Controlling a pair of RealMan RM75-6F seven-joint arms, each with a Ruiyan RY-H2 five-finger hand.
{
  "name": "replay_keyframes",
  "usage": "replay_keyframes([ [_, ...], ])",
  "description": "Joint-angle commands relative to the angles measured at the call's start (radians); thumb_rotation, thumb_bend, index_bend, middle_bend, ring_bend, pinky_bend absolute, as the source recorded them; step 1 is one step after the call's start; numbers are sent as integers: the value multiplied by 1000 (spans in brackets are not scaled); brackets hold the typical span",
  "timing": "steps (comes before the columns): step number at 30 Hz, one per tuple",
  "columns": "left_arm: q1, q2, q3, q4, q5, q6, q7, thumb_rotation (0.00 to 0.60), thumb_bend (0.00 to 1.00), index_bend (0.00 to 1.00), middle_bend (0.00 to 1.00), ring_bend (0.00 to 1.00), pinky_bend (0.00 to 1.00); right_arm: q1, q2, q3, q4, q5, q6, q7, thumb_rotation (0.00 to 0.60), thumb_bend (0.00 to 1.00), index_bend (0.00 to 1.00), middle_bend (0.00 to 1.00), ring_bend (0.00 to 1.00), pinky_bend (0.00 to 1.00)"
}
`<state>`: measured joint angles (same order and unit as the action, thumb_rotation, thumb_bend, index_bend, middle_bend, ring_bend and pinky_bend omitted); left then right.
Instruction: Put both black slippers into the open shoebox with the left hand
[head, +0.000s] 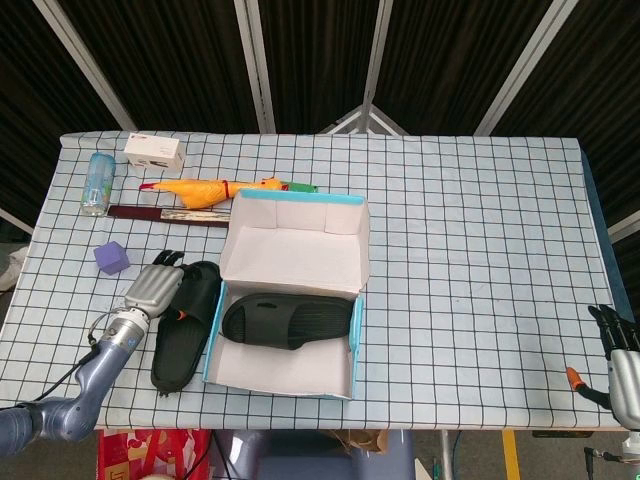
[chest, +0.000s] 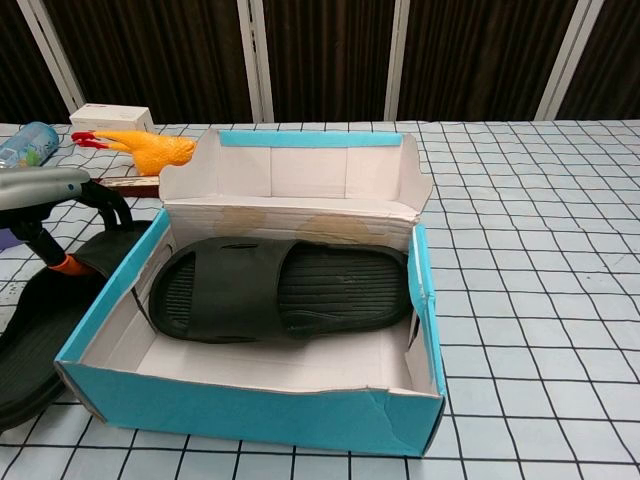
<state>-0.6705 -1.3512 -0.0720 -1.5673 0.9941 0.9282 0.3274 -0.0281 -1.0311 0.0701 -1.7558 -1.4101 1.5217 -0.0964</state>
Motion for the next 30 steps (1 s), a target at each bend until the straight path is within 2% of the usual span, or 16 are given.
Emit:
replay_keyframes([
  [1, 14, 17, -5, -11, 25, 27, -11, 600, 461, 616, 612, 120, 28, 0, 1, 0, -1, 2, -1, 1, 600, 254, 121, 118, 167, 137],
  [10, 57, 116, -12, -118, 96, 118, -26, 600, 481, 675, 659, 157, 30, 0, 1, 0, -3, 2, -1, 0, 600, 254, 122, 118, 167, 137],
  [14, 66, 190, -35, -202, 169, 198, 14, 600, 481, 681, 660, 157, 30, 0, 1, 0, -6, 2, 0, -2, 600, 254, 121, 118, 167, 137],
  [19, 58, 226, -56, -270, 250, 257, 71, 600, 481, 690, 662, 157, 30, 1, 0, -1, -7, 2, -2, -4, 600, 254, 121, 118, 167, 137],
  [21, 46, 240, -69, -306, 317, 292, 131, 600, 481, 692, 663, 157, 30, 1, 0, -1, -8, 1, -1, -5, 600, 254, 121, 118, 167, 137],
  [22, 19, 252, -84, -339, 418, 323, 207, 600, 481, 693, 663, 157, 30, 0, 0, -1, -8, 0, 0, -4, 600, 253, 121, 118, 167, 137],
  [24, 2, 255, -91, -380, 489, 340, 303, 600, 481, 694, 663, 157, 30, 0, 0, -1, -6, 0, 0, -2, 600, 253, 121, 118, 167, 137],
  [28, -29, 246, -93, -406, 575, 325, 413, 600, 481, 696, 663, 157, 30, 1, 1, -1, -5, 0, -2, 2, 600, 254, 121, 118, 167, 137],
  [30, -66, 235, -86, -408, 659, 283, 518, 600, 481, 697, 663, 157, 30, 2, 1, -1, -4, 1, -5, 4, 600, 253, 121, 118, 167, 137],
])
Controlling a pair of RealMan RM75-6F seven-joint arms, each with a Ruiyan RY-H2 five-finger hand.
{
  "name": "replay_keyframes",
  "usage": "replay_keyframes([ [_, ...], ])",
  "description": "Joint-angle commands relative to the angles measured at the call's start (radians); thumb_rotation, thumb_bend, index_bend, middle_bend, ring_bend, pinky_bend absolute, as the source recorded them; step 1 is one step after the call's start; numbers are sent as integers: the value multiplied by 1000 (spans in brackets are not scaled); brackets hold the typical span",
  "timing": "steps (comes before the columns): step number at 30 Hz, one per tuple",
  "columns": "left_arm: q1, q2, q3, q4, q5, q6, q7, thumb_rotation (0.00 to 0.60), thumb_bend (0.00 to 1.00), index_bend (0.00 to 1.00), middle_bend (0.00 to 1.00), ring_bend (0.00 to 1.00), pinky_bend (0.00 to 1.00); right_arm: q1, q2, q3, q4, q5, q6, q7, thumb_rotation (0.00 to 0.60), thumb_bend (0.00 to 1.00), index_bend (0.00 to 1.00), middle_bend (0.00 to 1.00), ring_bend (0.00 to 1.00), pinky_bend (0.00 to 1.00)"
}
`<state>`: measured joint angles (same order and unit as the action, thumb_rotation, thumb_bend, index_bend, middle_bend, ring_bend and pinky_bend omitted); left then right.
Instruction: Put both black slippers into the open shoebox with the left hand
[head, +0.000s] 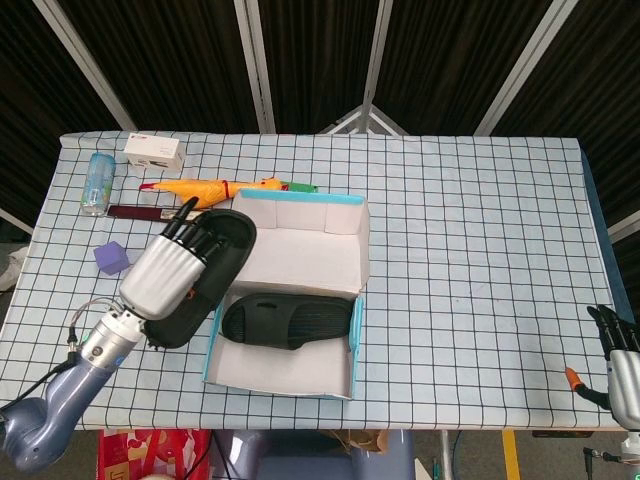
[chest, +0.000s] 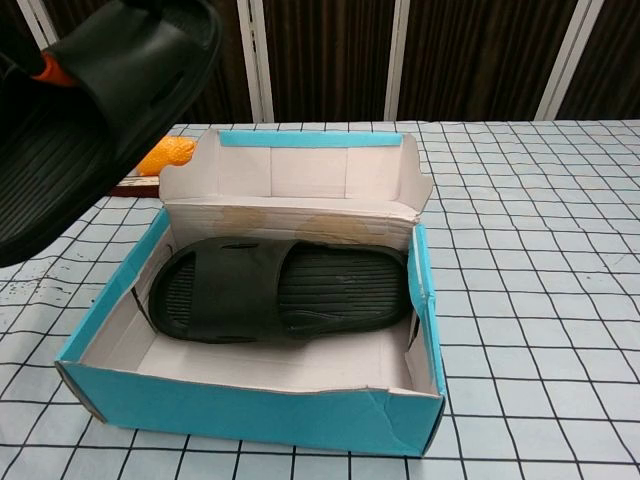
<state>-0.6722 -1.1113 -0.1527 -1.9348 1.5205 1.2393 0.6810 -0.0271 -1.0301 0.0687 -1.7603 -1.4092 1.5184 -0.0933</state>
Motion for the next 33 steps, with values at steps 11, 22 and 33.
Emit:
replay_keyframes([
  [11, -175, -54, 36, 1, 384, -237, 427, 600, 481, 698, 661, 157, 30, 0, 4, 0, 5, 2, -3, 16, 600, 253, 122, 118, 167, 137],
  [22, -175, -171, 74, 116, 422, -252, 352, 600, 481, 698, 660, 157, 31, 0, 6, 3, 9, 9, -5, 24, 600, 254, 121, 118, 167, 137],
  [33, -203, -255, 86, 195, 502, -233, 277, 600, 481, 697, 652, 157, 39, -2, 9, 2, 10, 4, -1, 35, 600, 254, 121, 118, 167, 137],
])
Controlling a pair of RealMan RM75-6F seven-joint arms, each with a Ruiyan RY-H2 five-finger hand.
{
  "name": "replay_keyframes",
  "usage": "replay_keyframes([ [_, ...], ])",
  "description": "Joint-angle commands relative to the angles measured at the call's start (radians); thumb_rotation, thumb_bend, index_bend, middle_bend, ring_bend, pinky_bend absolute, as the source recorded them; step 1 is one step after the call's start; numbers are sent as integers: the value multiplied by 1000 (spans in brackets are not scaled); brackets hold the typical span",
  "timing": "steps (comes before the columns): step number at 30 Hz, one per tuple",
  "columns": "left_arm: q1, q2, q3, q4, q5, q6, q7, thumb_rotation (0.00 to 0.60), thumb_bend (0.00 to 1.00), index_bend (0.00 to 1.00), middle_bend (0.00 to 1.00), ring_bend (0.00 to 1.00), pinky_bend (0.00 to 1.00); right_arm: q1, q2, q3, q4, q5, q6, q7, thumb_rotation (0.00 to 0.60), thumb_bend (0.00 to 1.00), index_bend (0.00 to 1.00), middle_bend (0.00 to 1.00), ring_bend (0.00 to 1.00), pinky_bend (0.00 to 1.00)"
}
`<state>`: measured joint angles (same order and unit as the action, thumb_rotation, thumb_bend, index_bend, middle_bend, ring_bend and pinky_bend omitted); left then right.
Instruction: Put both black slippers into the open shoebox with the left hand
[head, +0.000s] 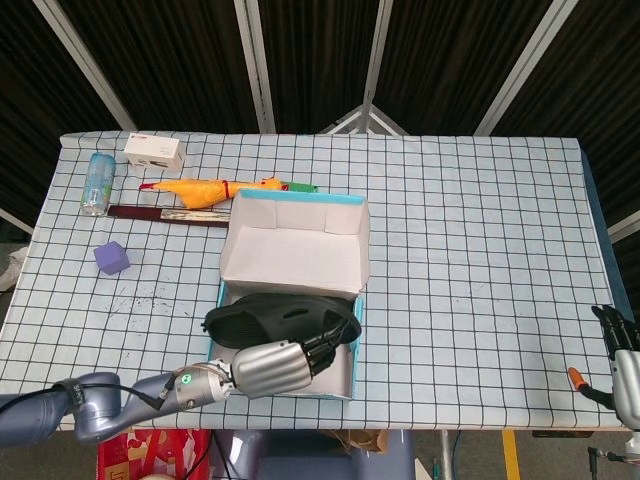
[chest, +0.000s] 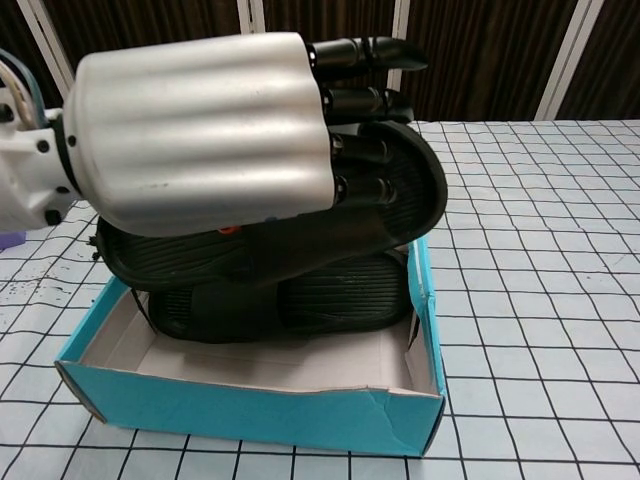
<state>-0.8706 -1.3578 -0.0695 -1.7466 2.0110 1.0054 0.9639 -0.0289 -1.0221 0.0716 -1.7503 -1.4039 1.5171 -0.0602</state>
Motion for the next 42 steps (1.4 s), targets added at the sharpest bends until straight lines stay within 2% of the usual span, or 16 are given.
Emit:
replay_keyframes([
  [1, -5, -11, 4, 7, 15, 0, -8, 600, 481, 697, 652, 157, 39, -1, 1, -1, 1, -2, 1, 4, 600, 253, 122, 118, 167, 137],
  [10, -3, -37, 28, 33, 27, -30, -20, 600, 481, 697, 653, 157, 39, -6, 5, 0, 2, -5, 9, 17, 600, 254, 121, 118, 167, 137],
  [20, -18, -83, 42, 92, 66, -1, -99, 600, 481, 695, 653, 157, 39, -7, 7, 0, 2, -4, 10, 22, 600, 254, 121, 118, 167, 137],
  [42, -11, -89, 80, 106, 64, -20, -173, 600, 481, 686, 654, 157, 39, -9, 9, 2, 0, 0, 10, 24, 600, 254, 122, 118, 167, 137],
])
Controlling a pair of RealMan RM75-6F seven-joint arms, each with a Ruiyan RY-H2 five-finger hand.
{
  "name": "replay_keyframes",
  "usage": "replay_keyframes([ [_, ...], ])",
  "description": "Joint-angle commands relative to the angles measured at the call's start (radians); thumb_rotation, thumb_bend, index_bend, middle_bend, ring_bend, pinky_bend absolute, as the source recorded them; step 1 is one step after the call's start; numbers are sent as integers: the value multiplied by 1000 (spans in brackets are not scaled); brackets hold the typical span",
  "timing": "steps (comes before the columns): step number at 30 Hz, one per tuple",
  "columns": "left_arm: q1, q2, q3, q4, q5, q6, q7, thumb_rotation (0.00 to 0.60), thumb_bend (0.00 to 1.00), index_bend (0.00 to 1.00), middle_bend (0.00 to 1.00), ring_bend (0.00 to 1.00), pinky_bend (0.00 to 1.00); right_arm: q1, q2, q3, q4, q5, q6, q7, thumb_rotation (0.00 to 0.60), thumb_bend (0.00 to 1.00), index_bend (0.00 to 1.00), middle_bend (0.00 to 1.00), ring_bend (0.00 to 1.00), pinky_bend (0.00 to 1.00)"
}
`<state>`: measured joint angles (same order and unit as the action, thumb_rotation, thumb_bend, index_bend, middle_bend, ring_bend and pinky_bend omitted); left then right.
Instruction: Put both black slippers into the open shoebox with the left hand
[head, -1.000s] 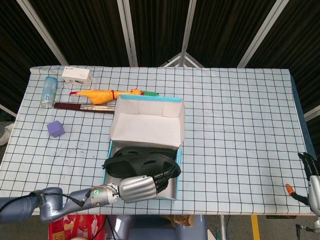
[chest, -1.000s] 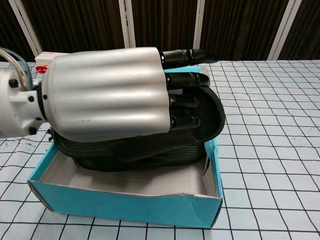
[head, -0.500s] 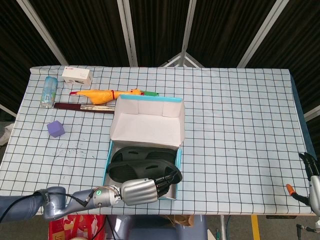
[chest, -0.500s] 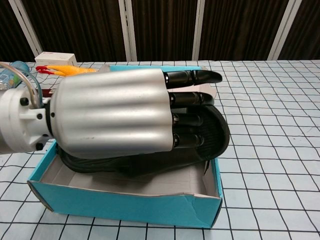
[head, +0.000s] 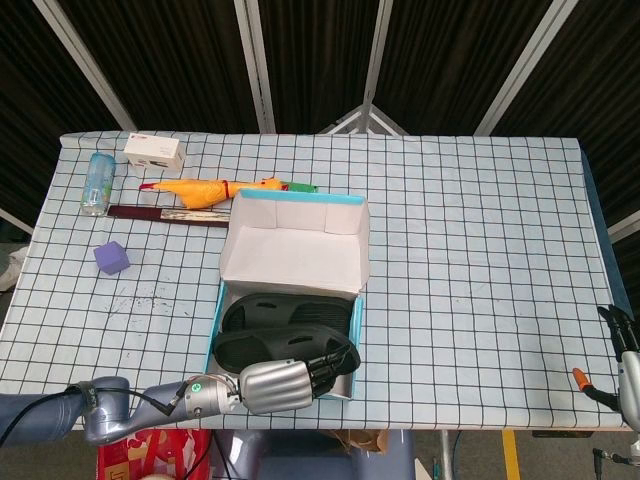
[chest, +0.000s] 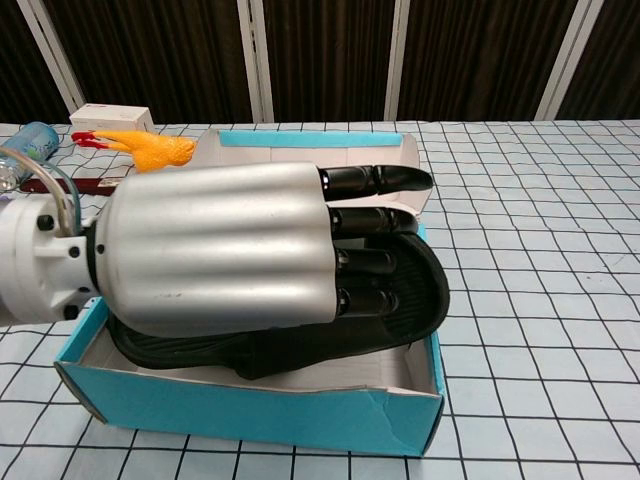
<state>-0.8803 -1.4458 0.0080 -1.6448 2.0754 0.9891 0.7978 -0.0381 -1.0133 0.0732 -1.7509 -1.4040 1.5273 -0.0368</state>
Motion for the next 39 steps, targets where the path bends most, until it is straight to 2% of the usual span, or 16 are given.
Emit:
replay_keyframes([
  [1, -1, -1, 4, 7, 0, -4, -9, 600, 481, 686, 654, 157, 39, 0, 0, 0, 0, 1, 0, 1, 600, 253, 122, 118, 167, 137],
  [19, -43, -29, 32, 89, 7, -26, -134, 600, 481, 665, 633, 157, 40, 1, -1, 2, -3, 8, -5, -6, 600, 254, 121, 118, 167, 137],
  [31, -57, -48, 78, 121, 28, -9, -222, 600, 481, 643, 620, 157, 60, 0, 0, 3, -6, 13, -4, -8, 600, 254, 122, 118, 167, 137],
  [39, -64, -63, 75, 146, 1, -24, -254, 600, 481, 622, 606, 157, 66, 0, -1, 5, -6, 16, -3, -11, 600, 253, 122, 118, 167, 137],
])
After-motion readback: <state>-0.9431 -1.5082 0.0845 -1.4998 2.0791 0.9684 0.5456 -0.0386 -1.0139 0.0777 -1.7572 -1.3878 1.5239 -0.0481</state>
